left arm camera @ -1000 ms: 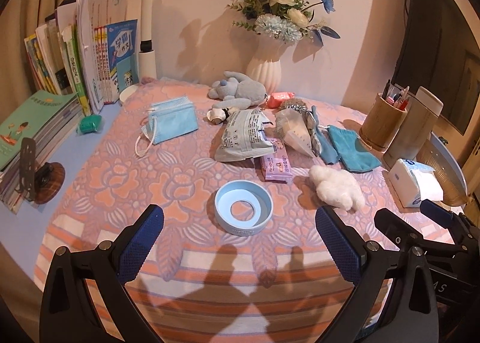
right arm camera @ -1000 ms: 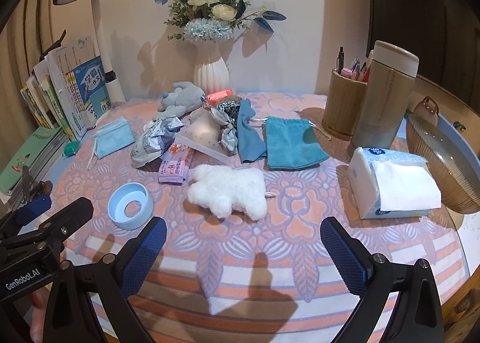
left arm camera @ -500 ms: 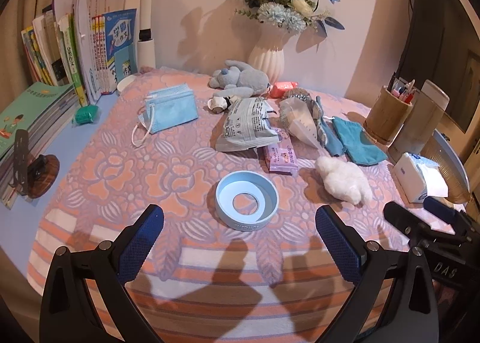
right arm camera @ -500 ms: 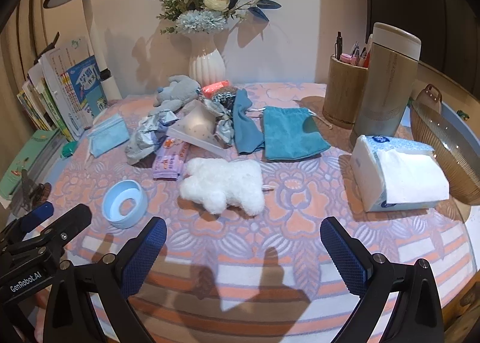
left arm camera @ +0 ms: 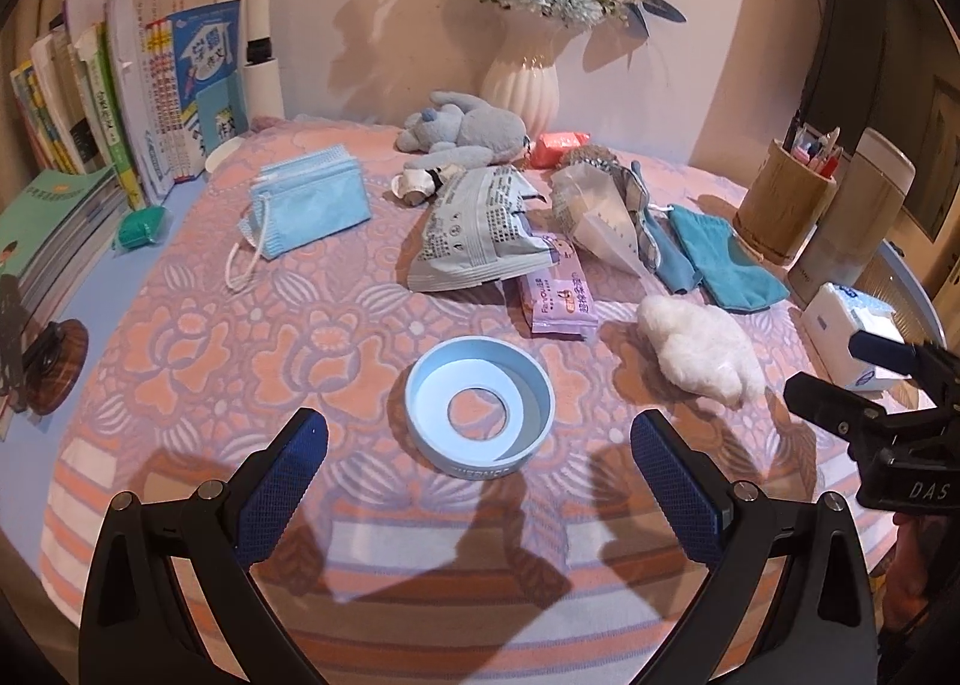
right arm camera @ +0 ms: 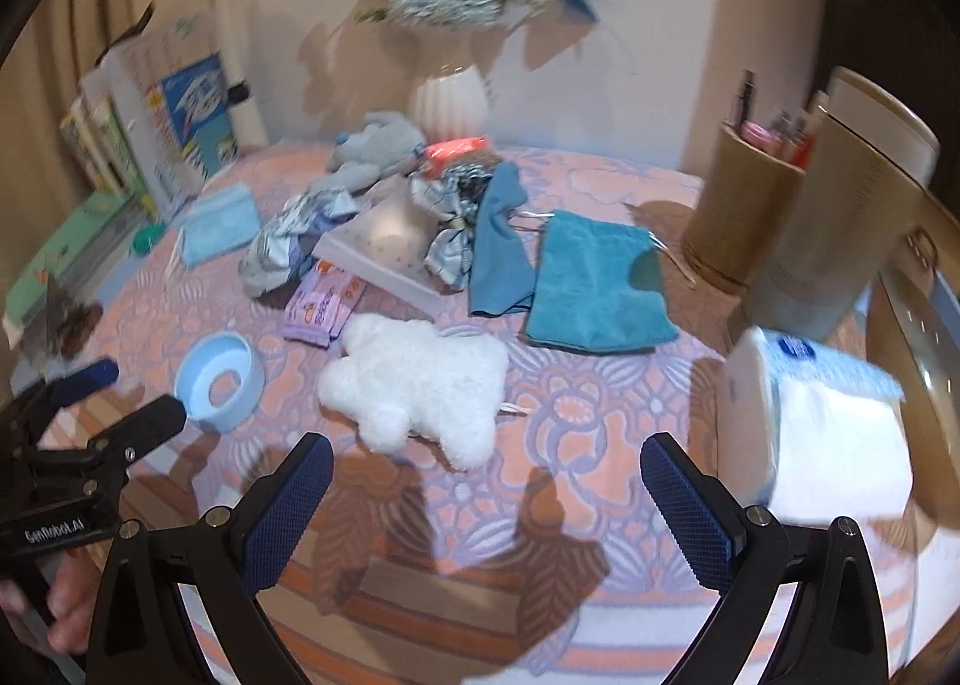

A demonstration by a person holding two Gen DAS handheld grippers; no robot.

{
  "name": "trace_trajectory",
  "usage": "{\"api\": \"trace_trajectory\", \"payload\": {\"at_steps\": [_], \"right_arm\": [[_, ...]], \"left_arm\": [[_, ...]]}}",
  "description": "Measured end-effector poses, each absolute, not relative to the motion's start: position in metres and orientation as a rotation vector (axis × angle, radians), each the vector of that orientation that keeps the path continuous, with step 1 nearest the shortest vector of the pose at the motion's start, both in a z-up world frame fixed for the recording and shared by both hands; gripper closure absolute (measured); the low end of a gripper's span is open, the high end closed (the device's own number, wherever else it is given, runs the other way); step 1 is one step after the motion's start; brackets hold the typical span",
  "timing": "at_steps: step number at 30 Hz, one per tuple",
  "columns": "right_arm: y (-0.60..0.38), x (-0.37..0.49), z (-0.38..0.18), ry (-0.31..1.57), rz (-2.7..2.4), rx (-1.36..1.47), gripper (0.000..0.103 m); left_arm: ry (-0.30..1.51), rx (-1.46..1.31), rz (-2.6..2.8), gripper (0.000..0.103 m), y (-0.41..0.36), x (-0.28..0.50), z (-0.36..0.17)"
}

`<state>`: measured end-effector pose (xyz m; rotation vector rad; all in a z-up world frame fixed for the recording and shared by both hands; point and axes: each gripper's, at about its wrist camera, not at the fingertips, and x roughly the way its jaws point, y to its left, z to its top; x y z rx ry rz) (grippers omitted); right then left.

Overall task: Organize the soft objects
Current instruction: 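Move the left tool to the blue ring while the right tool approaches the white plush, then grasp the blue ring with the left tool while the right tool grasps the white plush, then carry the blue ring and white plush to the woven basket and release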

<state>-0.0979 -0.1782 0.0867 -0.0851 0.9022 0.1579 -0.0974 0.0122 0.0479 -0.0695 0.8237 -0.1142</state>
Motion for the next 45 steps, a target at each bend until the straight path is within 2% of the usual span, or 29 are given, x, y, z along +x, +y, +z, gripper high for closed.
{"api": "trace_trajectory", "payload": {"at_steps": [6, 8, 17, 22, 24, 26, 28, 36, 41, 45], "right_arm": [[-0.169, -0.073, 0.065, 0.993, 0.243, -0.238, 0.001], [-0.170, -0.065, 0.060, 1.004, 0.252, -0.279, 0.004], [-0.149, -0.037, 0.045, 1.020, 0.369, -0.318, 0.005], [-0.143, -0.017, 0.034, 1.050, 0.415, -0.230, 0.006], [-0.144, -0.013, 0.031, 1.066, 0.427, -0.184, 0.015], [-0.145, -0.017, 0.032, 1.053, 0.428, -0.161, 0.033], [-0.146, -0.024, 0.036, 1.050, 0.428, -0.145, 0.046], [-0.179, -0.064, 0.081, 0.930, 0.339, 0.008, 0.048], [-0.234, -0.091, 0.132, 0.811, 0.242, 0.109, 0.048], [-0.287, -0.108, 0.146, 0.789, 0.121, 0.171, 0.048]], "left_arm": [[0.906, -0.010, -0.120, 0.002, 0.006, -0.079, 0.031], [0.928, -0.043, -0.126, 0.002, 0.008, -0.075, 0.027], [0.973, -0.027, -0.121, 0.002, 0.006, -0.060, 0.013], [0.988, -0.032, -0.116, 0.003, 0.005, -0.052, 0.009], [0.987, -0.032, -0.114, 0.004, 0.006, -0.050, 0.009], [0.978, -0.008, -0.085, 0.019, 0.005, -0.050, 0.010], [0.966, 0.009, -0.114, 0.038, 0.002, -0.053, 0.013], [0.861, -0.005, -0.234, 0.039, -0.018, -0.067, 0.053], [0.763, 0.031, -0.374, 0.039, -0.065, -0.066, 0.101], [0.729, 0.066, -0.527, 0.039, -0.123, -0.068, 0.127]]}}
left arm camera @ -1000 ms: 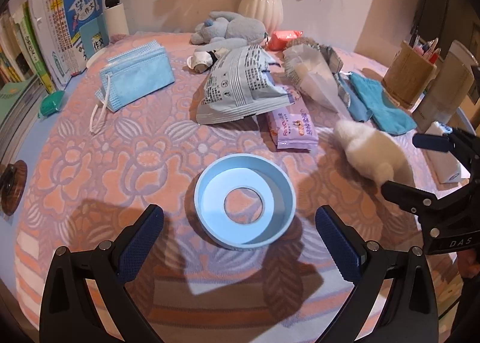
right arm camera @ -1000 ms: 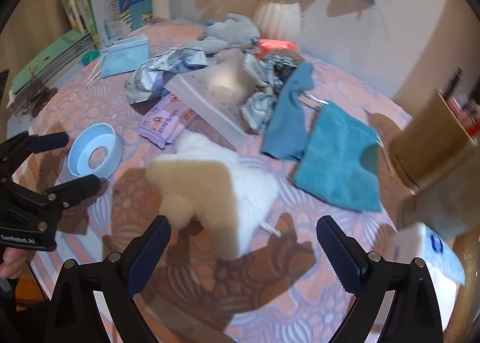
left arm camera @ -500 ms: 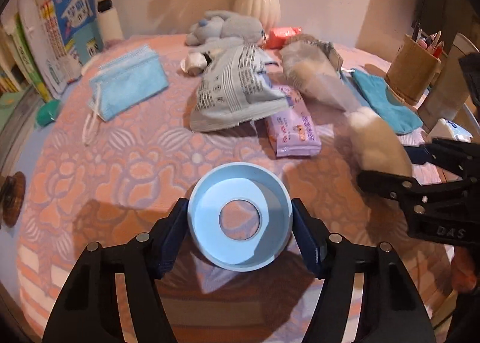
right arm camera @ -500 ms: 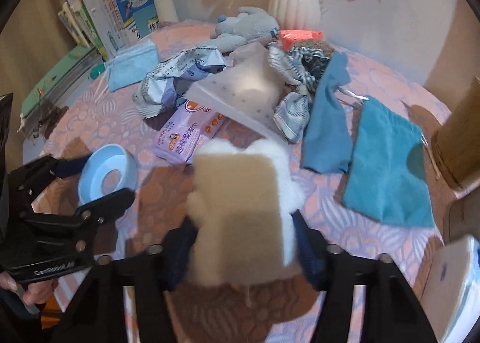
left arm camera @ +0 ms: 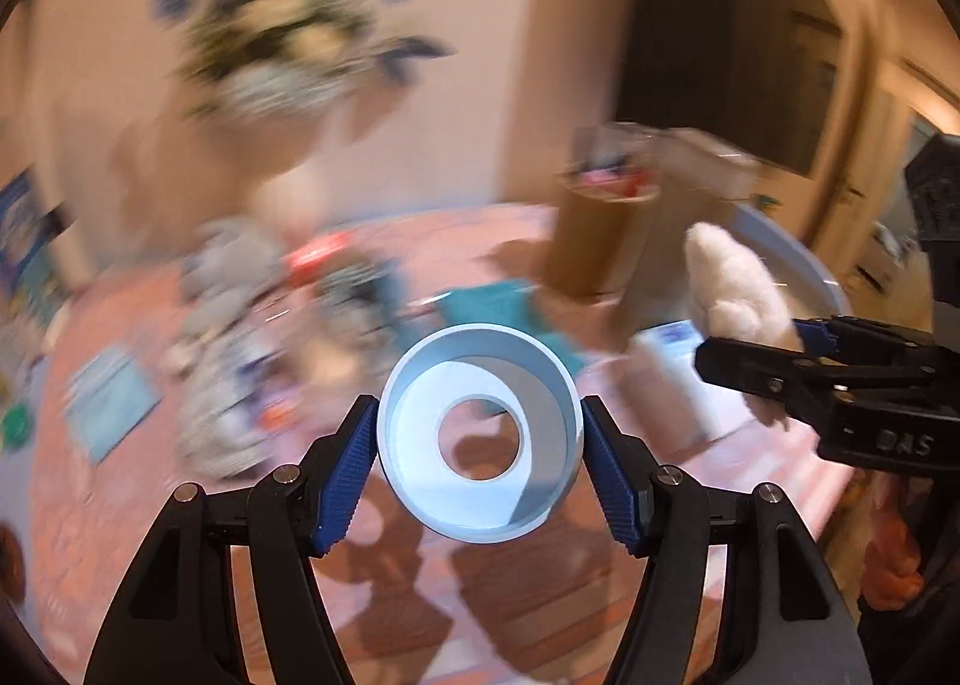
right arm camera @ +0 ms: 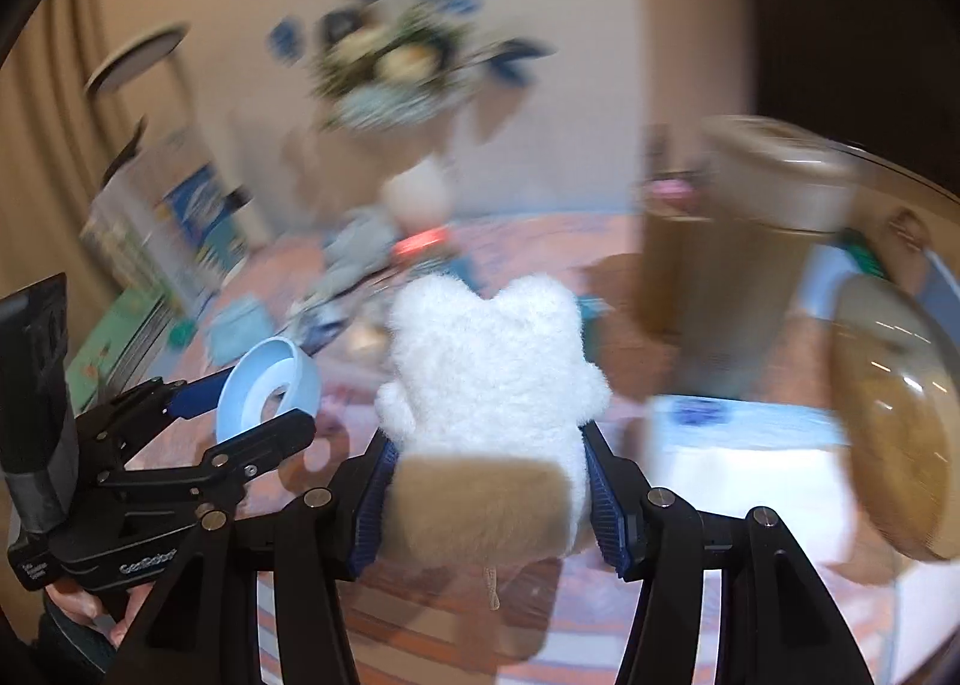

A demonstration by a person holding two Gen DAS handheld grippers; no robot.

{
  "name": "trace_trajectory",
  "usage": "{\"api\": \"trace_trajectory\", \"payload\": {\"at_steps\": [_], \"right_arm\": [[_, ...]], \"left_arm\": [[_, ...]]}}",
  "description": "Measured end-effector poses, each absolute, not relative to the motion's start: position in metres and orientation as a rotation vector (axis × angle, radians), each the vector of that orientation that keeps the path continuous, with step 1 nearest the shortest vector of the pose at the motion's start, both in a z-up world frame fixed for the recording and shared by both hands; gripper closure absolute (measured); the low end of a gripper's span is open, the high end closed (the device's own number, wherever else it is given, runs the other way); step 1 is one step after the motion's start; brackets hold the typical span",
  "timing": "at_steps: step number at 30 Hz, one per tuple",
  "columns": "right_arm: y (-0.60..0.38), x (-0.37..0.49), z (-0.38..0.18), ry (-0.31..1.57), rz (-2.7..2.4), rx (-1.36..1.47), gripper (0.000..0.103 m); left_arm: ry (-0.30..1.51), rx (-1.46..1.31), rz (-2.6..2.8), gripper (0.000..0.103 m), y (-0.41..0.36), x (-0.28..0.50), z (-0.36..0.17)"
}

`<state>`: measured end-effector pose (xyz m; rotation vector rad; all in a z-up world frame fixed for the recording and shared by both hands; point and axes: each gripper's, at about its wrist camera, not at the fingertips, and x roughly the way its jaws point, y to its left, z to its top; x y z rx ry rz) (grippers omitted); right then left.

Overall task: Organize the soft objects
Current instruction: 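Carry the blue ring and white plush to the woven basket and release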

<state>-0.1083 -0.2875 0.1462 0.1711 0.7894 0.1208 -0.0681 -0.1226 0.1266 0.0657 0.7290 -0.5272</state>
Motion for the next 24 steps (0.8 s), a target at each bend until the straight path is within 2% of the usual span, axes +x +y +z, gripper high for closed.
{"api": "trace_trajectory", "payload": {"at_steps": [12, 18, 22, 24], "right_arm": [[-0.481, -0.148, 0.156, 0.741, -0.317, 0.447, 0.047], [-0.551, -0.146, 0.136, 0.787, -0.430, 0.653, 0.046], [-0.566, -0.151, 0.131, 0.791, -0.434, 0.720, 0.024], [-0.570, -0.155, 0.134, 0.784, -0.433, 0.710, 0.025]], "left_arm": [[0.722, 0.179, -0.868, 0.039, -0.309, -0.072, 0.162], [0.778, 0.192, -0.927, 0.038, -0.384, -0.056, 0.153], [0.776, 0.243, -0.913, 0.034, -0.420, -0.052, 0.138], [0.791, 0.253, -0.917, 0.028, -0.432, -0.050, 0.131]]}}
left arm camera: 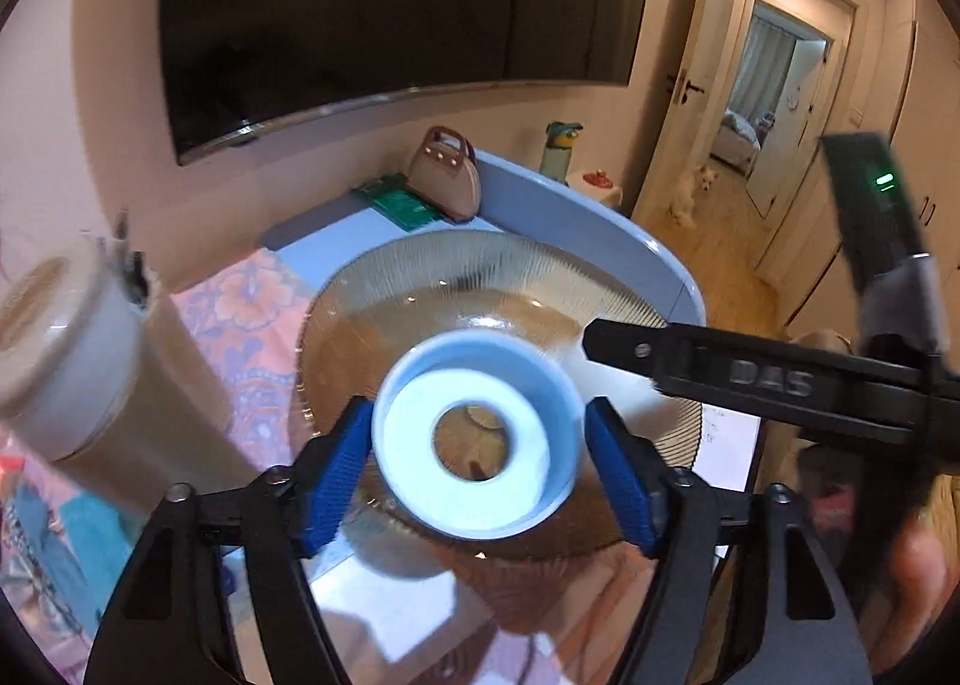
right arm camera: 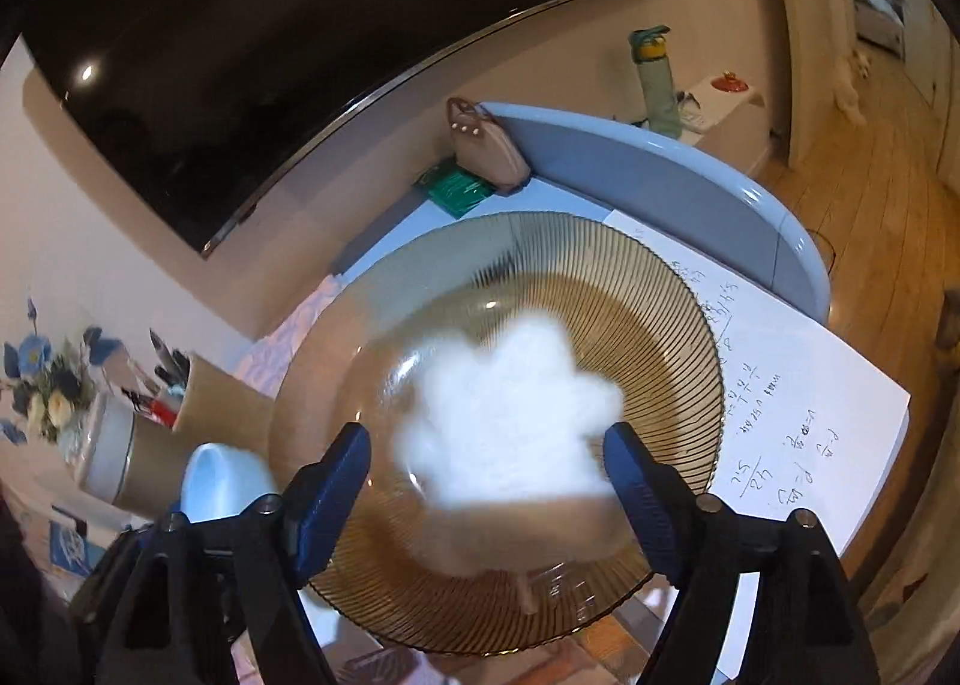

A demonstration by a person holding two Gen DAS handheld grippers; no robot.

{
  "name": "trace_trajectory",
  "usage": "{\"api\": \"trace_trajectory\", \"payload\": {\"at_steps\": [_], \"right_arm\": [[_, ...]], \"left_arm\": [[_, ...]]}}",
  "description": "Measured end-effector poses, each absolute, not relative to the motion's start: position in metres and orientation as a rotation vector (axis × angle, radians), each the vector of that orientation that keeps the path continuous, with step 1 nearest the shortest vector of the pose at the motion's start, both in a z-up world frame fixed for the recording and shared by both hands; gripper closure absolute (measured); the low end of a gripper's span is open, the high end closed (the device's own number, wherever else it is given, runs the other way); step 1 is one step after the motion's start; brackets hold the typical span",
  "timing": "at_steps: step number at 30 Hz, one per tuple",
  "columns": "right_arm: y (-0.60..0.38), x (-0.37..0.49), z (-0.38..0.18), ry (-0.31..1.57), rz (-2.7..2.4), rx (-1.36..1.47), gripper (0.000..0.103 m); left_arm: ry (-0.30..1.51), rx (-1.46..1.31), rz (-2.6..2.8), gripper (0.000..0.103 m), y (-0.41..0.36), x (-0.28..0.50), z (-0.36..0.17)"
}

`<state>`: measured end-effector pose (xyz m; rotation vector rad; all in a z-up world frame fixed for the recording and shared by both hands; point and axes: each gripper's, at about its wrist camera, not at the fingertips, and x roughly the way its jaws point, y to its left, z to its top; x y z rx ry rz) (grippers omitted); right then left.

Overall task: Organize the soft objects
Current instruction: 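Carry the blue ring and white plush to the woven basket and release, then reach the left tool to the green packet while the right tool grasps the blue mask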

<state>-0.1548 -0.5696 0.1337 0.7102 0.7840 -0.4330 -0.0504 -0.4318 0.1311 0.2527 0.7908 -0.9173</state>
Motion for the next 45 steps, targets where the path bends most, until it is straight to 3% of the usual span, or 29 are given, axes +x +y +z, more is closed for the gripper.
{"api": "trace_trajectory", "payload": {"at_steps": [12, 24, 37, 45], "right_arm": [[-0.506, -0.187, 0.182, 0.733, -0.329, 0.542, 0.025], [-0.323, -0.142, 0.210, 0.754, 0.085, 0.314, 0.024], [-0.079, -0.042, 0.196, 0.851, 0.491, 0.066, 0.024], [0.027, 0.040, 0.167, 0.926, 0.612, 0.010, 0.024]], "left_arm": [[0.706, 0.215, -0.948, 0.023, -0.363, -0.090, 0.170], [0.649, 0.051, -0.487, 0.023, -0.127, -0.097, 0.204], [0.706, -0.391, 0.216, 0.023, 0.157, -0.039, 0.146], [0.749, -0.551, 0.454, 0.023, 0.244, 0.015, 0.098]]}}
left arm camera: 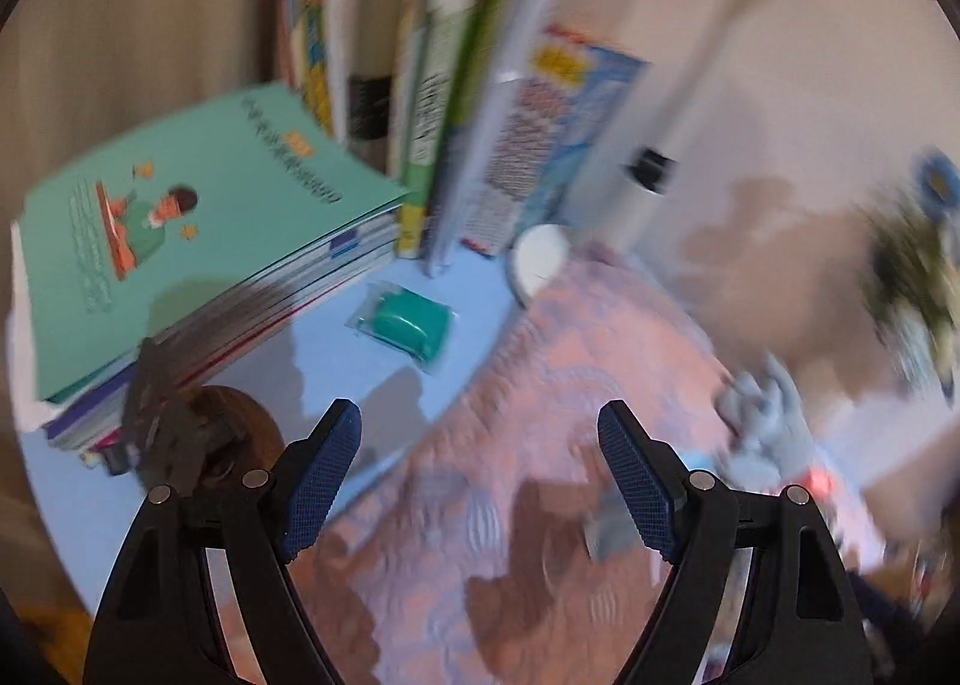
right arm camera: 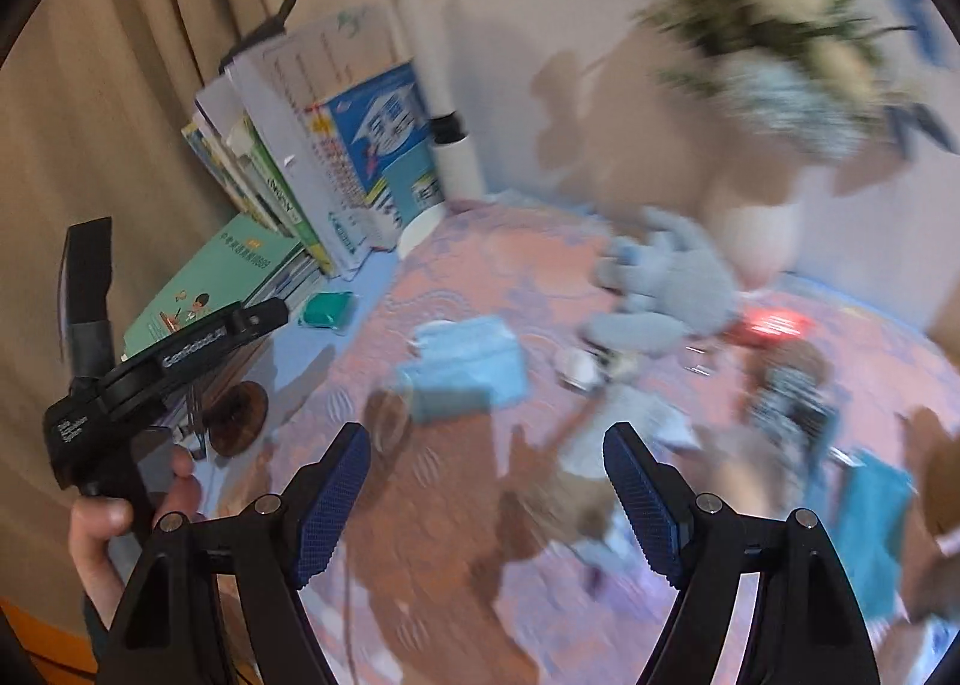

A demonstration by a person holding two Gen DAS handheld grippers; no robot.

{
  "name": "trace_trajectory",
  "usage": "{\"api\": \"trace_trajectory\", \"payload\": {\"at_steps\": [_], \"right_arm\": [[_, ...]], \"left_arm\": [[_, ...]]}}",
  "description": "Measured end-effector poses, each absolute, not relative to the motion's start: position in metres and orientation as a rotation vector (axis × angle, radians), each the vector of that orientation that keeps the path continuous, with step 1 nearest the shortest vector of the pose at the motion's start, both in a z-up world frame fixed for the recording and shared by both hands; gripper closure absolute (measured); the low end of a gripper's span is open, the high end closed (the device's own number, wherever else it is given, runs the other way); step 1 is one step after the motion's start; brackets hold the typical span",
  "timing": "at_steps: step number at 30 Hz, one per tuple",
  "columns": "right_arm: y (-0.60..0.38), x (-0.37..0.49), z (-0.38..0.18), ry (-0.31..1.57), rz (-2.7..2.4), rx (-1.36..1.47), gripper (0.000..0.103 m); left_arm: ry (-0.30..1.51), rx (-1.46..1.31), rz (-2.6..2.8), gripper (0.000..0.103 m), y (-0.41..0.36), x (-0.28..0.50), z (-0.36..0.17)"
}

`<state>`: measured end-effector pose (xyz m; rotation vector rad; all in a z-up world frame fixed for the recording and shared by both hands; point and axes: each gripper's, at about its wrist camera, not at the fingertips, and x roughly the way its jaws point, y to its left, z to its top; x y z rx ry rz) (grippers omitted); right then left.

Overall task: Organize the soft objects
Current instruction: 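Reach the left tool to the green packet while the right tool grasps the blue mask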

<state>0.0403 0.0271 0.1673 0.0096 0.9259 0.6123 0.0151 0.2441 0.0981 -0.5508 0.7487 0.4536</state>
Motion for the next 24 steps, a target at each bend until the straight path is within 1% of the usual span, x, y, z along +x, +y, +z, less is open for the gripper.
{"api": "trace_trajectory", "payload": {"at_steps": [2, 6, 12, 14, 15, 16, 17, 18, 19, 21, 22, 23, 24], "right_arm": [[0.051, 0.061, 0.154, 0.951, 0.640, -0.012, 0.024], [0.082, 0.097, 0.121, 1.016, 0.632, -0.019, 0.024], [0.103, 0.124, 0.082, 1.090, 0.620, -0.025, 0.024], [0.104, 0.125, 0.075, 1.098, 0.612, -0.033, 0.024], [0.106, 0.124, 0.073, 1.094, 0.609, -0.042, 0.024], [0.108, 0.124, 0.070, 1.091, 0.605, -0.054, 0.025], [0.110, 0.123, 0.068, 1.085, 0.588, -0.071, 0.033], [0.111, 0.121, 0.066, 1.076, 0.572, -0.089, 0.038], [0.114, 0.119, 0.065, 1.063, 0.554, -0.116, 0.043], [0.117, 0.113, 0.065, 1.028, 0.530, -0.154, 0.052], [0.118, 0.109, 0.065, 1.008, 0.525, -0.170, 0.060], [0.118, 0.105, 0.067, 0.986, 0.514, -0.188, 0.068], [0.117, 0.102, 0.069, 0.970, 0.511, -0.191, 0.070]], "left_arm": [[0.758, -0.593, 0.499, 0.023, 0.262, 0.031, 0.086], [0.791, -0.578, 0.616, 0.023, 0.287, 0.062, 0.059], [0.865, -0.540, 0.672, 0.023, 0.298, 0.094, 0.024], [0.891, -0.510, 0.667, 0.025, 0.296, 0.101, 0.014], [0.898, -0.512, 0.656, 0.029, 0.296, 0.102, 0.010], [0.894, -0.494, 0.657, 0.037, 0.293, 0.103, 0.008], [0.897, -0.463, 0.661, 0.045, 0.290, 0.104, 0.007], [0.895, -0.442, 0.651, 0.056, 0.286, 0.106, 0.006], [0.895, -0.427, 0.639, 0.069, 0.284, 0.108, 0.006], [0.886, -0.423, 0.610, 0.078, 0.280, 0.108, 0.005], [0.881, -0.425, 0.591, 0.082, 0.278, 0.108, 0.005], [0.872, -0.428, 0.577, 0.083, 0.278, 0.107, 0.005], [0.848, -0.436, 0.560, 0.085, 0.277, 0.104, 0.007]]}}
